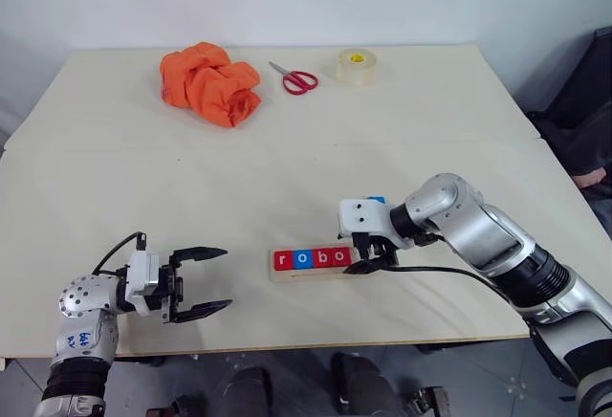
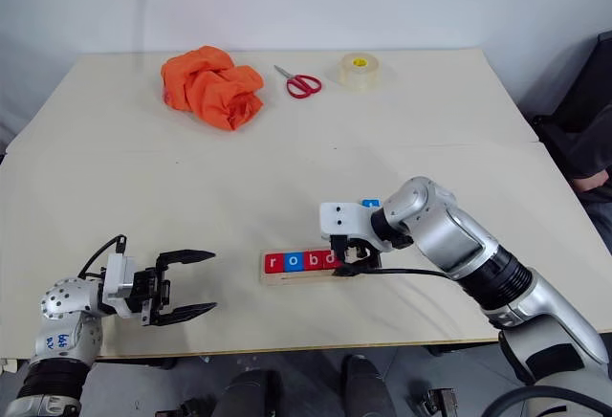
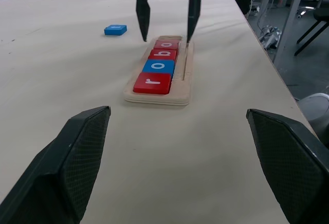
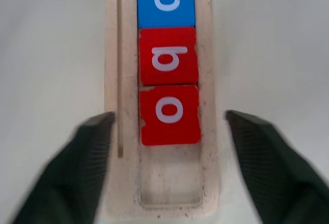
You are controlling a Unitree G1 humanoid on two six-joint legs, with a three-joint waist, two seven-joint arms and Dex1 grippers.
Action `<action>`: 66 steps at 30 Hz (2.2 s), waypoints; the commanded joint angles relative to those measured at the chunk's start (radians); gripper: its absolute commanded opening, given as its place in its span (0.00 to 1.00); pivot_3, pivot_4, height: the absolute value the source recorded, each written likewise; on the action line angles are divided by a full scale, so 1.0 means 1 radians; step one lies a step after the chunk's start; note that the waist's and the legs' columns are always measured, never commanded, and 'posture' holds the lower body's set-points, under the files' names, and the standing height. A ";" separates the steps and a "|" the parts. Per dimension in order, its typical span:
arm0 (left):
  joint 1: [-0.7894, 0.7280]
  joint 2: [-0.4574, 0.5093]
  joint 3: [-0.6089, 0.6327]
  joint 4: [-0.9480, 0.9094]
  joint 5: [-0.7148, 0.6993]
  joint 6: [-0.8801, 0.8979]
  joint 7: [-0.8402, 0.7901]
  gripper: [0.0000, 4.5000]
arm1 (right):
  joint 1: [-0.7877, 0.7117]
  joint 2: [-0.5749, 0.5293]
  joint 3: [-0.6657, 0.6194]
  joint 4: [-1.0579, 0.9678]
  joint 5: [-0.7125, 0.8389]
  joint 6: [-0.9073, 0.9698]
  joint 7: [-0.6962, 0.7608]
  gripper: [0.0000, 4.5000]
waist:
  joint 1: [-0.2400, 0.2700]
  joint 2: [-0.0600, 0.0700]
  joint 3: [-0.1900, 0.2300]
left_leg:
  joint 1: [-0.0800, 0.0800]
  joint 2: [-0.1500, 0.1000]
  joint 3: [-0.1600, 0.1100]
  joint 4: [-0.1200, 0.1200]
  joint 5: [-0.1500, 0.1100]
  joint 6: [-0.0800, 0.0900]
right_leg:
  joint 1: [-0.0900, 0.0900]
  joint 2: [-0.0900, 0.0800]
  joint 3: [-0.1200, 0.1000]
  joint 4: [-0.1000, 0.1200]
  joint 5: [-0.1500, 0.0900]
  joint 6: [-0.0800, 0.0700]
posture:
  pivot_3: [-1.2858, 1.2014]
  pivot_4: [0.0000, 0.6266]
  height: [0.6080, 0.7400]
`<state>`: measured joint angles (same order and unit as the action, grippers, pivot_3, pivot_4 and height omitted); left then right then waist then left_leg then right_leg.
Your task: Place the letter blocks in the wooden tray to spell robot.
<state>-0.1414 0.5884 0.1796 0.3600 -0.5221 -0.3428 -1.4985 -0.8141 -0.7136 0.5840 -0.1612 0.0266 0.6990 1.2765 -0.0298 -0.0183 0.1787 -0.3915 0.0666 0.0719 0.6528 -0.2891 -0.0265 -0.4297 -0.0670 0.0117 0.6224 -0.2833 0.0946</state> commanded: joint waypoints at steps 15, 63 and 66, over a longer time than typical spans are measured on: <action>-0.037 -0.022 0.001 -0.003 0.003 -0.010 0.004 1.00 | 0.103 0.004 -0.317 -0.106 0.134 0.016 -0.121 1.00 | 0.003 0.000 0.000 | 0.000 0.000 0.000 0.000 0.000 0.000 | 0.001 0.000 0.000 0.000 0.000 0.000 | 0.52 0.24 1.00; 0.087 -0.050 0.004 -0.192 -0.005 0.057 0.122 1.00 | 0.495 0.418 -0.614 0.013 0.178 -0.104 -0.888 1.00 | 0.000 -0.001 0.000 | 0.004 -0.001 0.002 -0.002 0.000 0.000 | 0.001 0.004 0.009 0.000 0.001 0.003 | 0.52 0.24 1.00; 0.100 -0.052 0.003 -0.202 -0.003 0.056 0.129 1.00 | 0.482 0.441 -0.604 0.056 0.163 -0.110 -0.917 1.00 | -0.001 -0.001 0.000 | 0.004 -0.001 0.002 -0.002 0.000 0.000 | 0.001 0.004 0.009 0.000 0.001 0.003 | 0.52 0.24 1.00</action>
<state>-0.0520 0.5315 0.1706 0.1984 -0.5073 -0.2837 -1.3765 -0.3204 -0.2807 -0.0197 -0.1102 0.1946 0.6039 0.3771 -0.0311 -0.0195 0.1783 -0.3877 0.0659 0.0739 0.6506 -0.2891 -0.0265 -0.4287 -0.0627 0.0208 0.6222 -0.2822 0.0973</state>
